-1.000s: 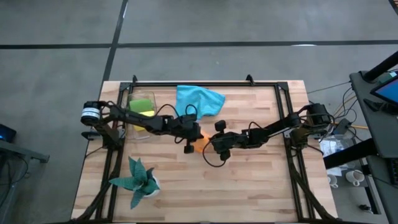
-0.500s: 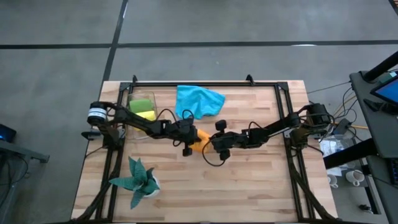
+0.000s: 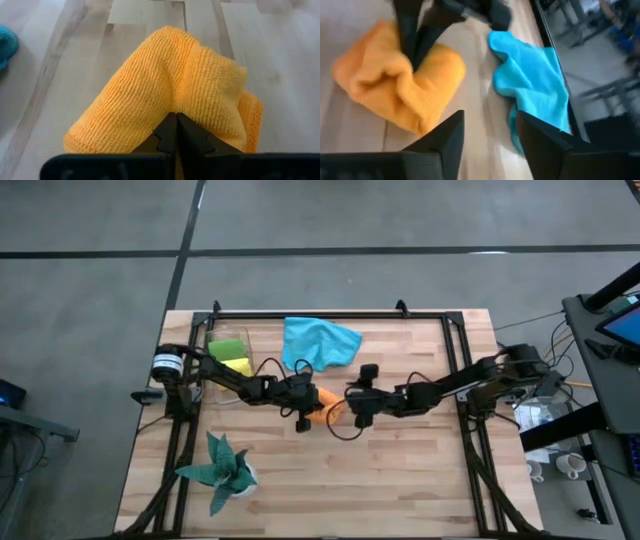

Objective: Roll microfiber towels into tight, uniform cylinder then place into a basket
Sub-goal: Roll the orange microfiber towel, then put the rolled orange microfiber towel into the transparent bin, then fold the blue microfiber towel

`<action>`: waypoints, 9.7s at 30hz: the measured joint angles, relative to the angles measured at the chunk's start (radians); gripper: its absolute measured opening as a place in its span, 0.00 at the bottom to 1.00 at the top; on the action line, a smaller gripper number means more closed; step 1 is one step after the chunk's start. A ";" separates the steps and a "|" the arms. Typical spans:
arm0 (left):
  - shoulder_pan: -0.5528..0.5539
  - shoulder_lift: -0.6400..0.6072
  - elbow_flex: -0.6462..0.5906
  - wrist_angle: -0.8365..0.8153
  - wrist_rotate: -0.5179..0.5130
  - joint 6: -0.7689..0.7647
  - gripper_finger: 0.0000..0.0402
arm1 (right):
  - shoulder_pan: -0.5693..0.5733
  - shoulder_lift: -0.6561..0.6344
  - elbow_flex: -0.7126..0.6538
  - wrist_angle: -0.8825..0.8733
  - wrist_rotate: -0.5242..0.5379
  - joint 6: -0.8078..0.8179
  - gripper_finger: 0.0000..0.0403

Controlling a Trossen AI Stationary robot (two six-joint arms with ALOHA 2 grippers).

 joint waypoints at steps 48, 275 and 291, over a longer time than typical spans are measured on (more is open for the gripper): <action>-0.240 -0.013 0.448 -0.841 -0.296 0.242 0.80 | -0.004 -0.290 -0.315 0.320 -0.204 0.236 0.48; 0.337 -0.002 0.434 -1.158 -0.270 0.633 0.07 | -0.005 -0.292 -0.323 0.352 -0.214 0.235 0.48; 0.202 -0.250 0.769 -1.168 -0.325 0.535 0.00 | -0.005 -0.292 -0.310 0.361 -0.186 0.196 0.48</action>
